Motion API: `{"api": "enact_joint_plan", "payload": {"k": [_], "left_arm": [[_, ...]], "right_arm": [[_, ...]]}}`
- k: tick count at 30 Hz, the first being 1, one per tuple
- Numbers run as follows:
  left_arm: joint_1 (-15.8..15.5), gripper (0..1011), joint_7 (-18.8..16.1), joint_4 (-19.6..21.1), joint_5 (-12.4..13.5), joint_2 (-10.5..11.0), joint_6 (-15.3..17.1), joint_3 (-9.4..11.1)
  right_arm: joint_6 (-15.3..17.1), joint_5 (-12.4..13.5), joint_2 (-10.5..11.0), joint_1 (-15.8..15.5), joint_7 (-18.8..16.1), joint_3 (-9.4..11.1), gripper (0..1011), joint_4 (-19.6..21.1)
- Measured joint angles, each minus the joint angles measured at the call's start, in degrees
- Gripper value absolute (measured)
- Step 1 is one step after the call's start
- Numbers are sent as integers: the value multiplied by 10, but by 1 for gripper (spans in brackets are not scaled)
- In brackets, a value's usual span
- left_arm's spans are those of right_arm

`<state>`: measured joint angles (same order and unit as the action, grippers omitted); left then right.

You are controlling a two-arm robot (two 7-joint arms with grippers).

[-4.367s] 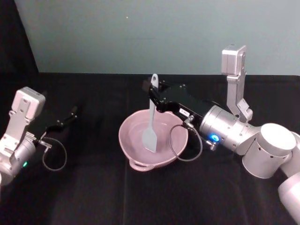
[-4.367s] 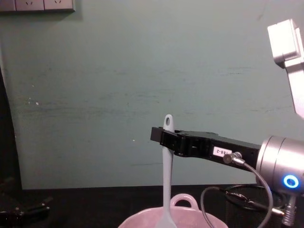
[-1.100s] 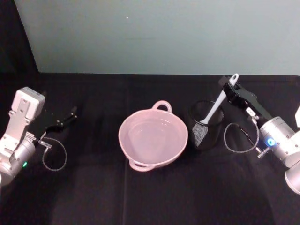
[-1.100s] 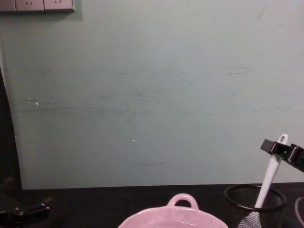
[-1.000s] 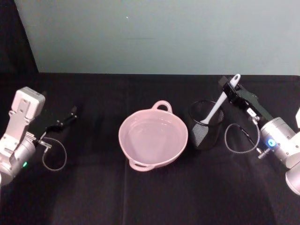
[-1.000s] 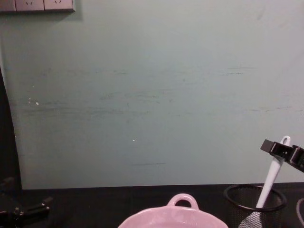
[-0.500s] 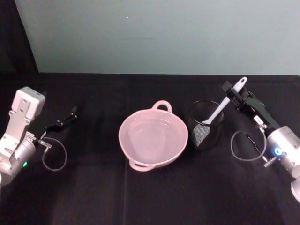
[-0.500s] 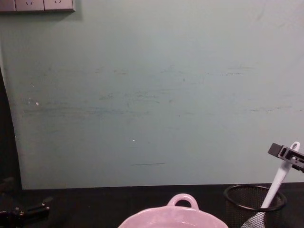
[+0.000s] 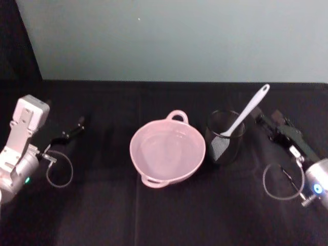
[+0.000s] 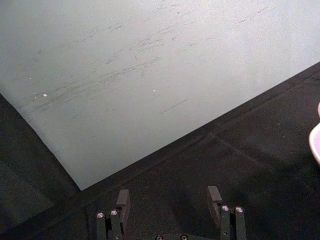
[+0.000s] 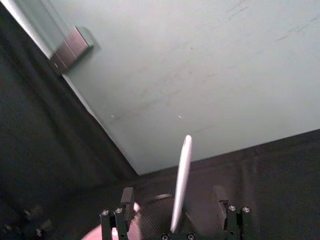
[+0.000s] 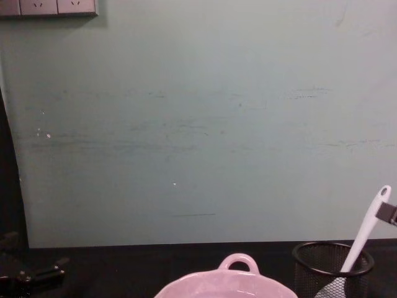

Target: Use the one hand to pick up the spoon and stir the clear water in the bowl.

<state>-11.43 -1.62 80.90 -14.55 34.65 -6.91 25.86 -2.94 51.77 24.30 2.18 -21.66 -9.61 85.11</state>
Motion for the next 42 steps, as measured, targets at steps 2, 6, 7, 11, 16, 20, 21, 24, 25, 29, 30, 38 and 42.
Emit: {"api": "enact_joint_plan", "payload": {"k": [2,6,7,11,16,20,21,24,25,29,30,38,42], "left_arm": [[0,1011,0,0,0,0,0,0],[0,1011,0,0,0,0,0,0],[0,1011,0,0,0,0,0,0],[0,1011,0,0,0,0,0,0],[0,1011,0,0,0,0,0,0],[0,1011,0,0,0,0,0,0],[0,1011,0,0,0,0,0,0],[0,1011,0,0,0,0,0,0],[0,1011,0,0,0,0,0,0],[0,1011,0,0,0,0,0,0],[0,1011,0,0,0,0,0,0],[0,1011,0,0,0,0,0,0],[0,1011,0,0,0,0,0,0]], "right_arm": [[-2,-13,6,-5,9,0,1003,7],[-8,-71,28,-8,32,-4,1003,12],[-9,-82,31,-7,36,-5,1002,12],[-18,-163,50,-4,78,-12,1003,10],[-22,-238,61,16,111,-25,1003,-9],[-22,-283,60,42,126,-37,1002,-32],[-22,-302,58,54,131,-44,1002,-43],[-22,-342,52,80,143,-61,1002,-66],[-22,-353,48,88,145,-66,1002,-73],[-28,-408,34,122,161,-92,1002,-111],[-31,-425,28,133,167,-100,1002,-126],[-50,-467,6,157,188,-108,1003,-164],[-58,-479,0,156,201,-106,1003,-165]]}}
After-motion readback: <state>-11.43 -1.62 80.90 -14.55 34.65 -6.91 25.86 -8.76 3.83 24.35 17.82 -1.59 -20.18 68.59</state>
